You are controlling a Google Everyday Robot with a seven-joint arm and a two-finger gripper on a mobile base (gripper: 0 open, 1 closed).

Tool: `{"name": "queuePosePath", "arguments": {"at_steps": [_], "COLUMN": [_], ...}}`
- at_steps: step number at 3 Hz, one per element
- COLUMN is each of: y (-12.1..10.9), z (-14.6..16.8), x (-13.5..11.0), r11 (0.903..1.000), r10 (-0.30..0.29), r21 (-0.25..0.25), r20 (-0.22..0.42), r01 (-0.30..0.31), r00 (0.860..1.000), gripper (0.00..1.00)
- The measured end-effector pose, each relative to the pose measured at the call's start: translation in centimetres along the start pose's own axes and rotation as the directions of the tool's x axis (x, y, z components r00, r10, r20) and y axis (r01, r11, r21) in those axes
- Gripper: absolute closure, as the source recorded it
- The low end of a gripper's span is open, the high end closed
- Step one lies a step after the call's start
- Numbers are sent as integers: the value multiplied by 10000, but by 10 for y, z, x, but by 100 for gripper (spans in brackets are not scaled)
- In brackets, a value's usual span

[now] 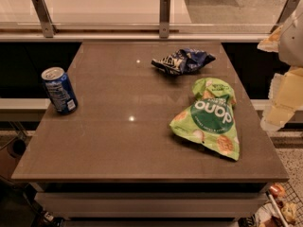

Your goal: Move blue chip bag near pepsi can

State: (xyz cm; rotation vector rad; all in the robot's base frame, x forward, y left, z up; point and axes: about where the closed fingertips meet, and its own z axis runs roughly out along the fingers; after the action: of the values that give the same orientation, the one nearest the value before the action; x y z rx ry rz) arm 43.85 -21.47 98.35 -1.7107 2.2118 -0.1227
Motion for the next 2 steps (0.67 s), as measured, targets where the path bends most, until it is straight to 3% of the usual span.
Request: {"name": "queuePosePath", "arguments": {"at_steps": [1,2], "y": [0,-17], "z": [0,3], "x": [0,-5], "r11": [10000,9988], "r10": [0,218], "r21": [2,457], "r20": [1,-556], "r01": [0,-193], "r00": [10000,9982], "gripper": [0,0]}}
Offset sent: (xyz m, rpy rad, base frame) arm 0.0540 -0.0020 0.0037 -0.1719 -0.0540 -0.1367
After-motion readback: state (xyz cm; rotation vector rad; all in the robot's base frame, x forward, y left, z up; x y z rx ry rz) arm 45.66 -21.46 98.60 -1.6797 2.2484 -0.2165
